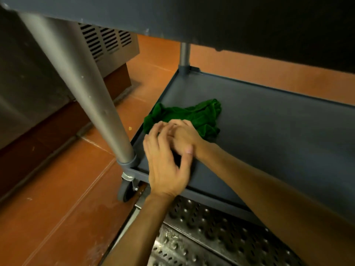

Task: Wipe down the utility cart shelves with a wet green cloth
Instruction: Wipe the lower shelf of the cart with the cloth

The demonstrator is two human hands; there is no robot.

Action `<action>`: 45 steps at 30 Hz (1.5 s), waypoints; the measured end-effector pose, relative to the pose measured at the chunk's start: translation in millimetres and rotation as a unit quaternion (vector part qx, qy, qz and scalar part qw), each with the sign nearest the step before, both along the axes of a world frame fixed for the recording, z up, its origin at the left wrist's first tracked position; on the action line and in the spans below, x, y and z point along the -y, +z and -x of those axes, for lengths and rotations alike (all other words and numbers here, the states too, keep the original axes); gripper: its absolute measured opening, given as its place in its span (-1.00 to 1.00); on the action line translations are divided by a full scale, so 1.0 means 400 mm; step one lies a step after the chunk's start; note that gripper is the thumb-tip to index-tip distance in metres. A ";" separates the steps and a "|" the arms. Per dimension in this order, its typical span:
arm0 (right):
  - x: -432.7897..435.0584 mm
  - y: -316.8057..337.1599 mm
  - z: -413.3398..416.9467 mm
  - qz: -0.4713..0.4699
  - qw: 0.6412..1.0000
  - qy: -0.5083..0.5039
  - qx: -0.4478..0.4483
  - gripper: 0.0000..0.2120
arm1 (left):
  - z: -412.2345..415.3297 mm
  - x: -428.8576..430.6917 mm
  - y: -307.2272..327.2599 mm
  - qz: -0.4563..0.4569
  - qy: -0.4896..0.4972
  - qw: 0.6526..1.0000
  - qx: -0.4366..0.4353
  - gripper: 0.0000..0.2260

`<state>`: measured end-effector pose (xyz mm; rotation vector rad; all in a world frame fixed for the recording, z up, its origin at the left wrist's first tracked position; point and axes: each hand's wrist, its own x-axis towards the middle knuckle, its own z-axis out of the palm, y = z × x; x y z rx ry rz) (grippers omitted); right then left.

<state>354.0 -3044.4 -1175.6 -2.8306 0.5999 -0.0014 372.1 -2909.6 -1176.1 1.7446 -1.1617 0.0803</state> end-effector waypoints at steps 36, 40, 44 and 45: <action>-0.024 0.005 0.777 -0.007 0.981 -0.193 0.010 -0.45 | -0.017 -0.034 -0.034 -0.248 -0.006 0.963 0.106 -0.34; 0.023 0.008 0.836 0.012 0.960 -0.276 -0.043 -0.35 | -0.023 -0.028 -0.037 -0.319 0.014 0.941 0.112 -0.29; 0.055 0.016 0.945 0.043 0.942 -0.321 -0.087 -0.33 | -0.021 -0.029 -0.037 -0.339 0.021 0.935 0.104 -0.25; 0.058 0.019 0.984 0.051 0.939 -0.325 -0.102 -0.35 | -0.022 -0.030 -0.035 -0.341 0.021 0.934 0.101 -0.24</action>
